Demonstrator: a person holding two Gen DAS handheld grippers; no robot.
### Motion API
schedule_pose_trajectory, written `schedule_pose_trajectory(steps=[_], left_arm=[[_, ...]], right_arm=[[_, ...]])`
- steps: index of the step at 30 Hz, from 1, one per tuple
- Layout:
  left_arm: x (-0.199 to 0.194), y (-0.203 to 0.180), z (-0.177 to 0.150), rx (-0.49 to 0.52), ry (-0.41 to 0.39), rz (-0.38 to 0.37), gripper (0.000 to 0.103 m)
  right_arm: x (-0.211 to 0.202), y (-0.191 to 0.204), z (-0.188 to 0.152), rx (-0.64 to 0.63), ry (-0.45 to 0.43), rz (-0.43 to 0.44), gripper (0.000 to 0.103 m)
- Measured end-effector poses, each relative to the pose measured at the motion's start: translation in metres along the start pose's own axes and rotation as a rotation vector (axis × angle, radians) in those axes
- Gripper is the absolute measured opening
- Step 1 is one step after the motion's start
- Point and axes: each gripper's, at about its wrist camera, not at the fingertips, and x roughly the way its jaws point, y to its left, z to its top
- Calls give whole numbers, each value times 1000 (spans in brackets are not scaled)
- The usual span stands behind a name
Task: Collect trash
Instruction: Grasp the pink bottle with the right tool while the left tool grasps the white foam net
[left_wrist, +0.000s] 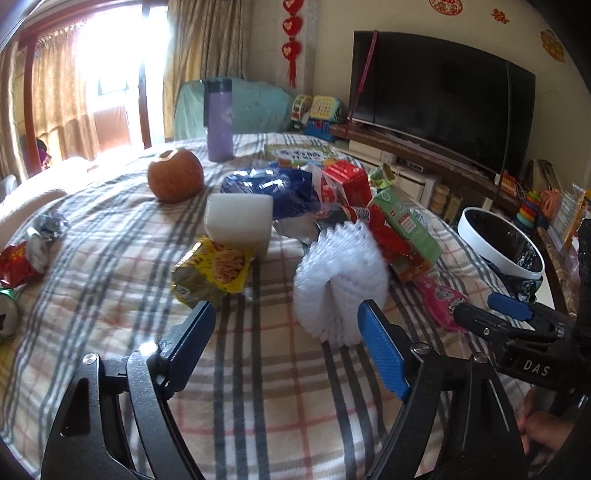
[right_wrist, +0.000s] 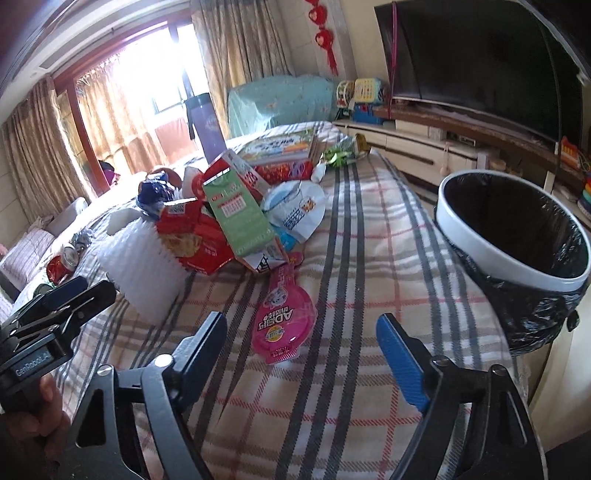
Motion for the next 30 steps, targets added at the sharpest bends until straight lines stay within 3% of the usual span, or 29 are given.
schedule_pose_trajectory(steps=[3,6,9,12,13,30], left_arm=[[13,0,1,-8,45,-23,73],[23,-1,1,-18,87,-60,60],[29,-6,2,-9,108,-81,45],[30,-12,2,9,120,-94,24],[30,-13,2,14,122,-96,17],[0,-46,-2,65,105,-197,12]], right_arm=[[7,-3,0,12,31,4,77],[13,-2,1,13,52,6,64],[15,-1,1,11,57,10,53],[14,-3,1,14,58,22,35],[14,-4,1,16,60,26,35],[-25,-26,-8,52,6,21,34]])
